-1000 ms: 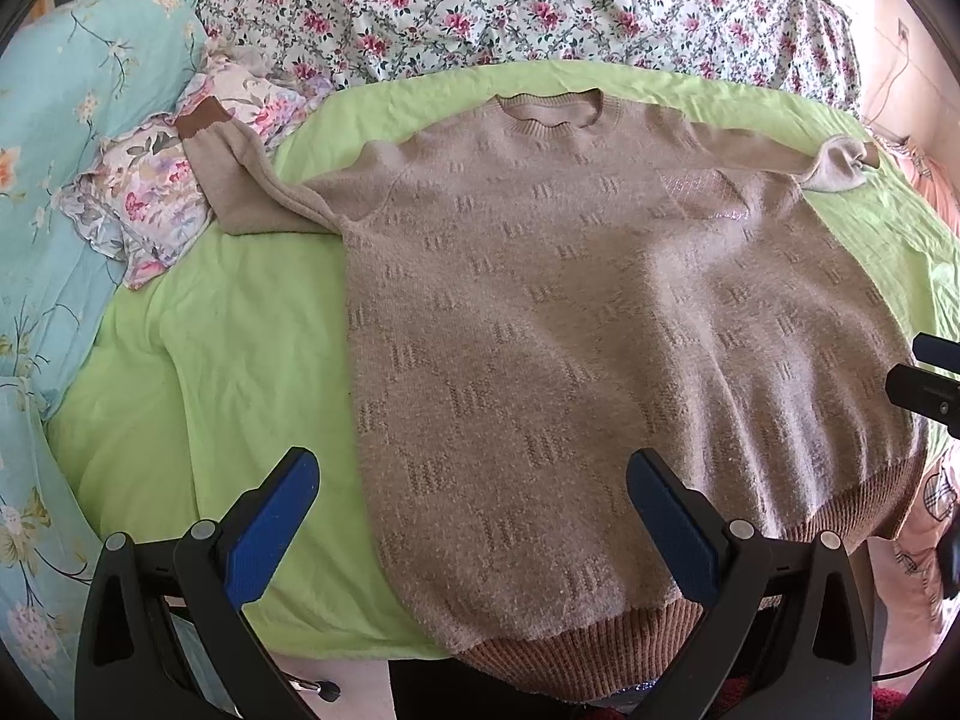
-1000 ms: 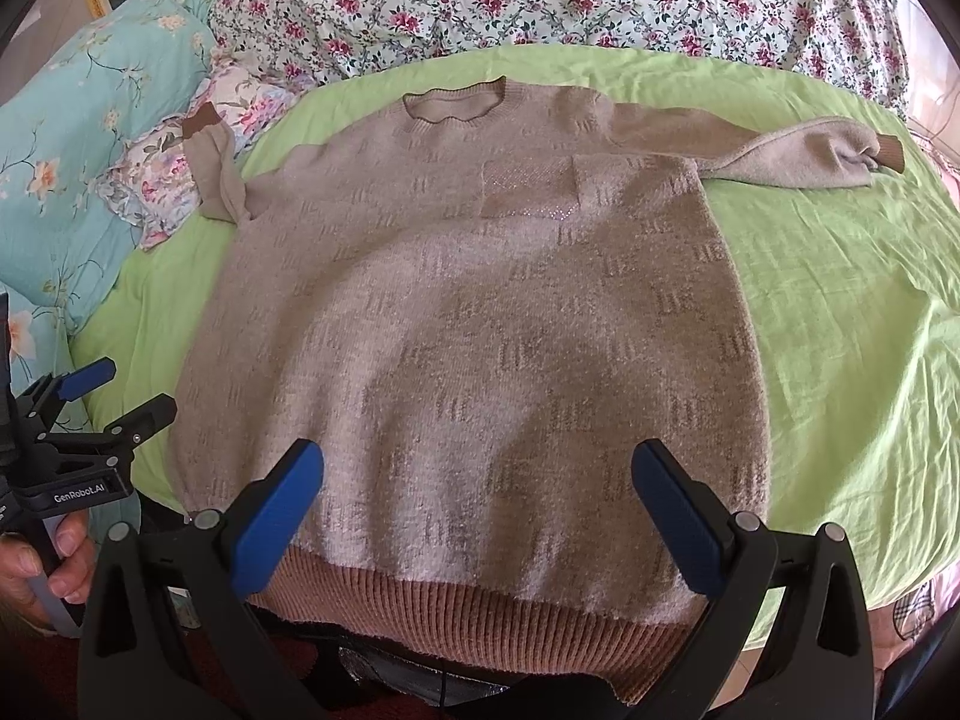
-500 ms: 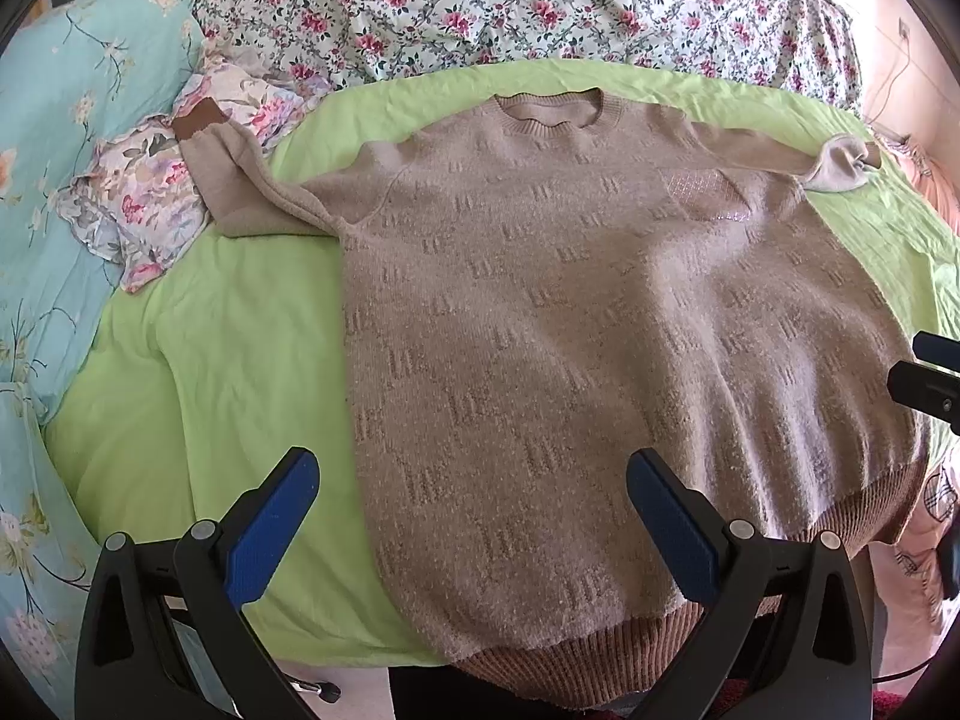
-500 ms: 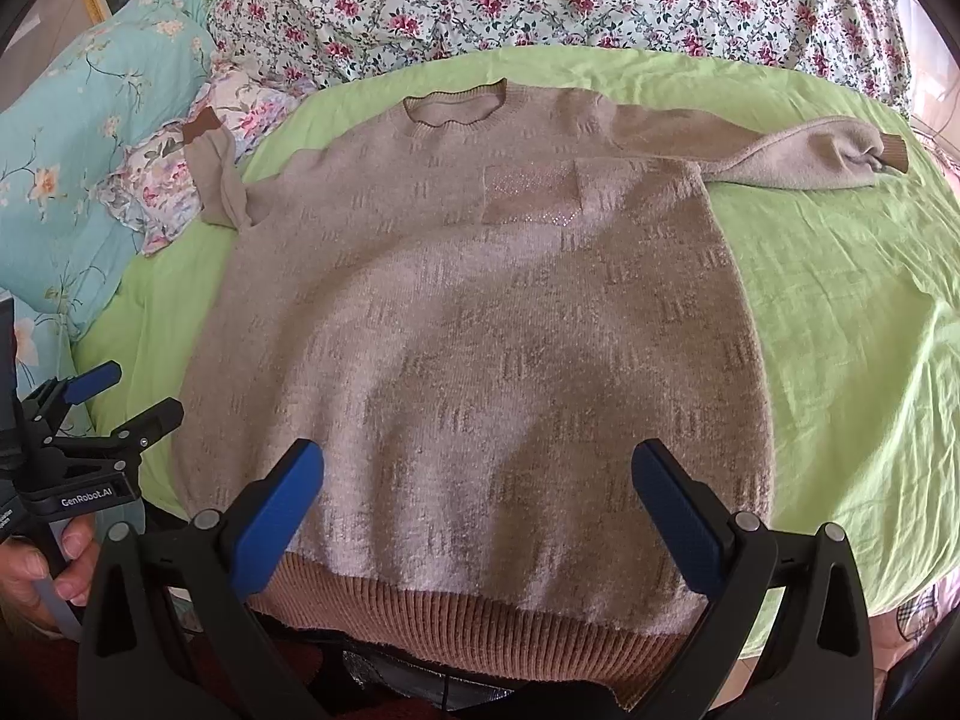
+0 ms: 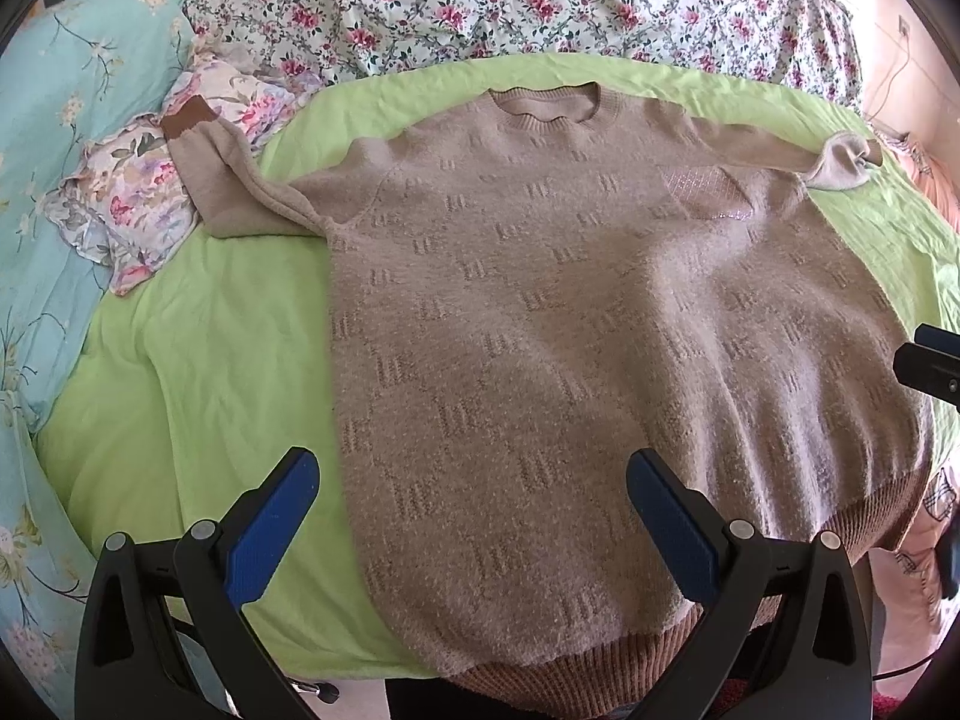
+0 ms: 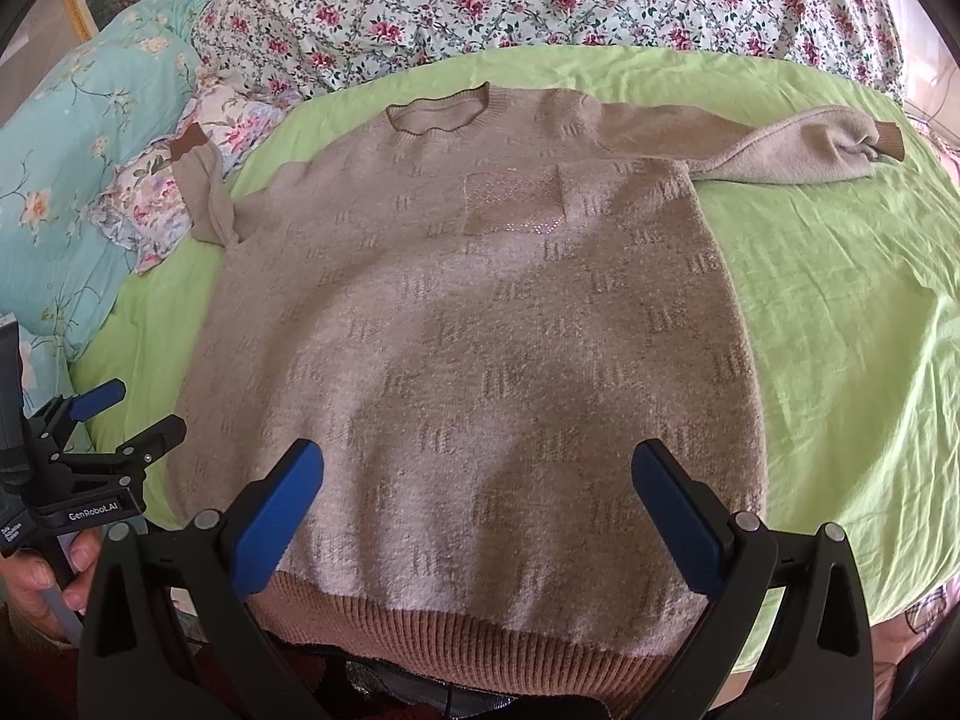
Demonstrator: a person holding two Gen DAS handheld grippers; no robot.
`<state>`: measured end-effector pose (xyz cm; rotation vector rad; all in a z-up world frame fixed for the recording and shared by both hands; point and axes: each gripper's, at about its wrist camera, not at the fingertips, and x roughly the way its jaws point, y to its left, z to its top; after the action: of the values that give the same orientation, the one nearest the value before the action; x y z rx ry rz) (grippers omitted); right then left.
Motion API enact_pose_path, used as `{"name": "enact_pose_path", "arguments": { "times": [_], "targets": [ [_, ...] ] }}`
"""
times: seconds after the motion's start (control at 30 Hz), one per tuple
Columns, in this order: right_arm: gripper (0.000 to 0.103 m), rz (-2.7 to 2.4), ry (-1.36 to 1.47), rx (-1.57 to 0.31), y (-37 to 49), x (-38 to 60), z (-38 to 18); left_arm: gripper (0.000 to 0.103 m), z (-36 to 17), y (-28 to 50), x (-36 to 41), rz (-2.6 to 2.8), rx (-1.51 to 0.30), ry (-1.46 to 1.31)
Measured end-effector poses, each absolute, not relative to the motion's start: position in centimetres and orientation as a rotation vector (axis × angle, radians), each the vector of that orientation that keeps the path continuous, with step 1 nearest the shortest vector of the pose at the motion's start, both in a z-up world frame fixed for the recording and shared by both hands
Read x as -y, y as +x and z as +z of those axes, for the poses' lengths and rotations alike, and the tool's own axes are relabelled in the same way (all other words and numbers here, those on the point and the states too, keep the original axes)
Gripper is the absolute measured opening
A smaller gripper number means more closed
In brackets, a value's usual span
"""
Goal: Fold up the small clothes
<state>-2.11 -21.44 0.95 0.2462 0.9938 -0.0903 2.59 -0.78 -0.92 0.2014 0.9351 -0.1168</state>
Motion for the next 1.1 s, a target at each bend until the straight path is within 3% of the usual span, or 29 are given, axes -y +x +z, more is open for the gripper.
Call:
{"name": "enact_pose_path", "arguments": {
  "times": [0.47,1.1],
  "targets": [
    [0.102,-0.163,0.371,-0.987,-0.5,27.0,1.1,0.103,-2.1,5.9,1.1,-0.107,-0.985,0.208],
    [0.101,-0.667,0.593,-0.768,11.4,57.5,4.3,0.103,-1.1,15.4,1.2,-0.066,-0.954,0.167]
  ]
}}
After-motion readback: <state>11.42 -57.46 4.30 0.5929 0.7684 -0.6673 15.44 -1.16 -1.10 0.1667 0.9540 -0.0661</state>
